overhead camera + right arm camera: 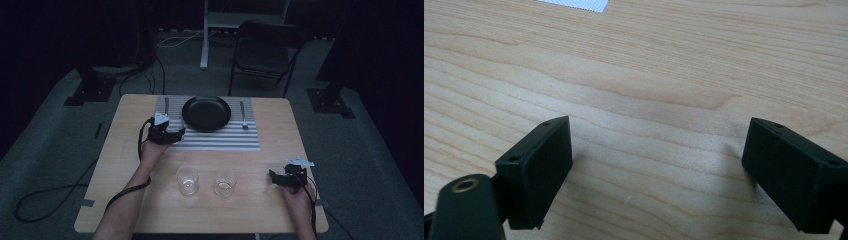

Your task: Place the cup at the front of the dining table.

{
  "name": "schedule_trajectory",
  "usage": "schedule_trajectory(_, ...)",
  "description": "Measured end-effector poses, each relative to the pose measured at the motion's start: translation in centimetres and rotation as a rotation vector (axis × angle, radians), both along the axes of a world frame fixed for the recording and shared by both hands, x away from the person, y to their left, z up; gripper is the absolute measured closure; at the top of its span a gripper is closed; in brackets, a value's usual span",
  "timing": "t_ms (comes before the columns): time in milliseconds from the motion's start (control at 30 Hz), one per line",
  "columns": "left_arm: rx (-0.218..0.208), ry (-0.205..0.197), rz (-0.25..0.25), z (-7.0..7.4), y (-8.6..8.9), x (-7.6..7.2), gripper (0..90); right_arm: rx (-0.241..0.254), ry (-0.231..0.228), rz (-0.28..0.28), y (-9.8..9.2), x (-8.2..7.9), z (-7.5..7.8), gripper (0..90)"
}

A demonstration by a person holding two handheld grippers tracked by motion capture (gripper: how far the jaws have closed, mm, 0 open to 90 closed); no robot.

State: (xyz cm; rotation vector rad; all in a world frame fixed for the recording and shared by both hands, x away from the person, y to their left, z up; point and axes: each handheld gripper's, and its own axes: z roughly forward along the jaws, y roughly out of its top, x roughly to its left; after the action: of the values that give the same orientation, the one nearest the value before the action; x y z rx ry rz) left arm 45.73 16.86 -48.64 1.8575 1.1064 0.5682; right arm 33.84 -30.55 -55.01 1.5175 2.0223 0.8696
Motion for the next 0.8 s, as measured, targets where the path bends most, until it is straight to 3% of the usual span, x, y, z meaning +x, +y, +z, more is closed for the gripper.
schedule_trajectory(133,0.050,-0.005,0.002,-0.3,-0.8,0.9,19.8,0.000,0.000,0.000,0.0,0.0,0.0,12.2)
schedule_trajectory(233,0.055,0.004,0.010,-0.6,-1.0,1.3,19.8,0.000,0.000,0.000,0.0,0.0,0.0,12.2)
schedule_trajectory(367,0.092,0.007,0.010,-1.2,-1.5,1.8,19.7,0.000,0.000,0.000,0.0,0.0,0.0,12.3)
schedule_trajectory(533,0.098,0.000,0.030,-1.5,-1.6,2.3,19.7,0.001,-0.003,0.001,0.0,-0.1,0.0,13.0)
schedule_trajectory(633,0.106,0.025,0.028,-2.2,-1.5,3.0,19.7,0.001,-0.003,0.001,0.0,-0.1,0.0,13.0)
schedule_trajectory(733,0.112,0.025,0.032,-2.5,-1.4,3.0,19.7,0.001,-0.003,0.001,0.0,-0.1,0.0,13.0)
schedule_trajectory(800,0.087,0.031,0.035,-2.8,-1.1,3.2,19.7,0.001,-0.003,0.001,0.0,-0.1,0.0,13.0)
